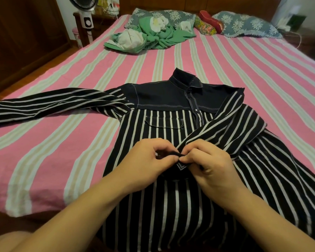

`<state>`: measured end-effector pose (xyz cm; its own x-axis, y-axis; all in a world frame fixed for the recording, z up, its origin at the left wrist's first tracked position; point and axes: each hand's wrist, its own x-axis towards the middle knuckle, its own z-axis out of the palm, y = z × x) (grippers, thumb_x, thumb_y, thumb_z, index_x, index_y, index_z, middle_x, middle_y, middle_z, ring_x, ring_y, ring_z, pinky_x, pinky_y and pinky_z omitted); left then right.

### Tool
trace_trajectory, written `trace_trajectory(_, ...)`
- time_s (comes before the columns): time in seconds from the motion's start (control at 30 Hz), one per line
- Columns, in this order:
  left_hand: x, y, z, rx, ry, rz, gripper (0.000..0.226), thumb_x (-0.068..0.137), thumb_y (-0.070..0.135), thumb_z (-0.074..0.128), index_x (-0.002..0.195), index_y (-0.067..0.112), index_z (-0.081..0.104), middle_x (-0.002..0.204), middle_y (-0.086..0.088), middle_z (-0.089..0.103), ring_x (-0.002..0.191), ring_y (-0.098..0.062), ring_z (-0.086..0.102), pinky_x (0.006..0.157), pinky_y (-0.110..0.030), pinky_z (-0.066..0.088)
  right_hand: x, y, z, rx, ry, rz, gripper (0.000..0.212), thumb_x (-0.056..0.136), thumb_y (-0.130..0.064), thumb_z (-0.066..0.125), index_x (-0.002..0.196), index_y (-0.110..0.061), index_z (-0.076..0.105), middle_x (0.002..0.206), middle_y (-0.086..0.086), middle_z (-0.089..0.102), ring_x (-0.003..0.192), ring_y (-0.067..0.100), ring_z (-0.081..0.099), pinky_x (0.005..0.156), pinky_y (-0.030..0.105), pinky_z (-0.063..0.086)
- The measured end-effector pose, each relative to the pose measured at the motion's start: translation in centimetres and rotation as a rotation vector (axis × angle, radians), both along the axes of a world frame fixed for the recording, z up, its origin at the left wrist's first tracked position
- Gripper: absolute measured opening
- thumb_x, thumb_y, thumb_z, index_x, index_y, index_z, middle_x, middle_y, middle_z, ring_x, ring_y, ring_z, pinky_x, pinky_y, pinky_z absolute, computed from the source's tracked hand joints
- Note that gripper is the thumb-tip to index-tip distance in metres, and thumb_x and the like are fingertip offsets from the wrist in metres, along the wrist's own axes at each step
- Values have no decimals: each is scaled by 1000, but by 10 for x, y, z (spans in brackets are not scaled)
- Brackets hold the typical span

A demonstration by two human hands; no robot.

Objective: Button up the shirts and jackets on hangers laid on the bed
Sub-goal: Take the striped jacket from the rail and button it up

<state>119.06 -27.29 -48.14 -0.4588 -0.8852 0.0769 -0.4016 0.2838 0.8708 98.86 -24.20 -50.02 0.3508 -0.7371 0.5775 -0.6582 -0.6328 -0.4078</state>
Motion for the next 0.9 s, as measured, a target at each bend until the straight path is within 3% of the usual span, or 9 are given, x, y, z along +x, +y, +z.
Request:
trace_trajectory(0.13, 0, 0, -5, 89, 118, 19, 8, 88, 13, 76, 86, 20, 77, 83, 4, 74, 79, -10, 69, 76, -25, 54, 3, 1, 1, 35, -41, -19, 25, 76, 13, 74, 87, -8, 68, 94, -5, 66, 90, 6, 64, 78, 24, 54)
trace_trajectory(0.23, -4, 8, -12, -207, 71, 86, 13, 84, 6, 78, 86, 19, 76, 80, 7, 69, 78, -6, 65, 71, -14, 47, 5, 1, 2, 146, -148, -127, 33, 76, 9, 73, 94, -18, 65, 90, -14, 64, 88, 5, 65, 77, 21, 53)
trace_trajectory(0.33, -4, 11, -26, -535, 22, 57, 12, 85, 3, 75, 91, 13, 76, 84, 6, 63, 78, -10, 62, 67, -25, 51, 8, 3, -2, 150, -123, -141, 37, 79, 6, 70, 106, -18, 67, 96, -13, 65, 93, 3, 64, 83, 20, 52)
trace_trajectory(0.47, -4, 12, -36, -643, 102, 46, 8, 92, 8, 68, 91, 6, 75, 87, -1, 64, 78, -16, 65, 64, -36, 54, 11, 5, -6, 56, -82, -117, 28, 81, 6, 69, 104, -11, 71, 97, -7, 66, 92, 4, 63, 83, 19, 50)
trace_trajectory(0.6, -4, 15, -41, -684, 131, 78, 9, 94, 8, 69, 90, 4, 76, 86, -3, 65, 78, -19, 66, 64, -36, 55, 12, 6, -9, 7, -100, -179, 20, 81, 5, 72, 94, -11, 71, 88, -6, 64, 83, 6, 62, 74, 22, 51)
trace_trajectory(0.77, -4, 18, -42, -629, 144, 60, 8, 94, 9, 70, 96, 6, 78, 92, -1, 65, 85, -11, 66, 72, -28, 56, 12, 6, -15, -20, -146, -166, 5, 86, -4, 67, 85, -7, 71, 82, -3, 60, 76, 14, 60, 65, 32, 51)
trace_trajectory(0.9, -6, 19, -43, -627, 174, 66, 9, 94, 6, 71, 99, 6, 78, 93, -1, 66, 87, -10, 67, 73, -29, 56, 13, 6, -17, -2, -168, -151, 4, 84, -7, 67, 80, -9, 66, 77, -5, 56, 70, 11, 56, 60, 30, 47)
